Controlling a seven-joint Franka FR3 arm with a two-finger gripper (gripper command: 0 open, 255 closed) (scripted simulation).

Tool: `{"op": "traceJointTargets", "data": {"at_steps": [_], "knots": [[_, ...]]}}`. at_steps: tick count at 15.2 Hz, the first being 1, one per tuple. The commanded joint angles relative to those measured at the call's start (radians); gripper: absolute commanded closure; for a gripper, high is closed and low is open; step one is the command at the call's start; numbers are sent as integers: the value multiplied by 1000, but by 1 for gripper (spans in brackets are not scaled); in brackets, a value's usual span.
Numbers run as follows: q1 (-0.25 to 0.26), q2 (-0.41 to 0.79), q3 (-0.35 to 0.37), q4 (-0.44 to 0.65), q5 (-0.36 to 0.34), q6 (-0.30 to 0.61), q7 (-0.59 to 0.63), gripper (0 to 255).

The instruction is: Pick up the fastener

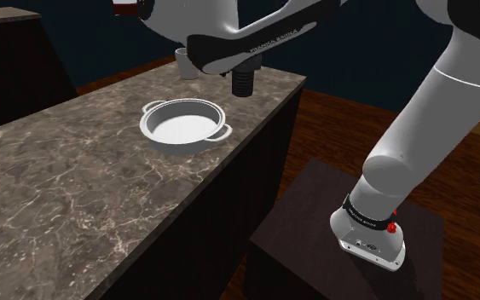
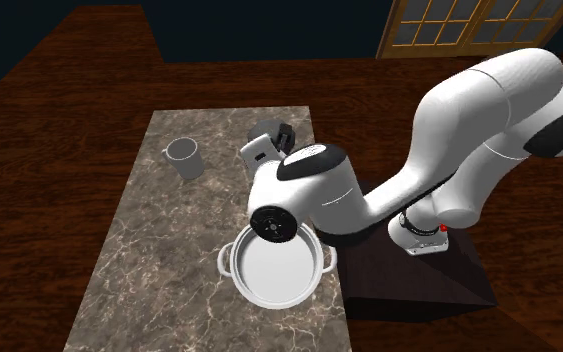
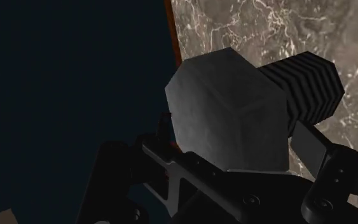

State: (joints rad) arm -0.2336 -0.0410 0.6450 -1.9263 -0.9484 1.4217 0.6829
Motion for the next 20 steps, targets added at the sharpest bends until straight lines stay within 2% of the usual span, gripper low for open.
{"op": "traceJointTargets", "data": {"at_steps": [1, 3, 4, 13, 14, 20], "knots": [[23, 151, 41, 103, -171, -140, 74, 0], [81, 293, 37, 205, -332, -274, 106, 0], [104, 325, 25, 231, -369, -303, 109, 0], [108, 358, 16, 183, -356, -282, 188, 0], [108, 360, 15, 181, -356, -281, 190, 255], [107, 361, 15, 182, -356, -280, 190, 255]]}}
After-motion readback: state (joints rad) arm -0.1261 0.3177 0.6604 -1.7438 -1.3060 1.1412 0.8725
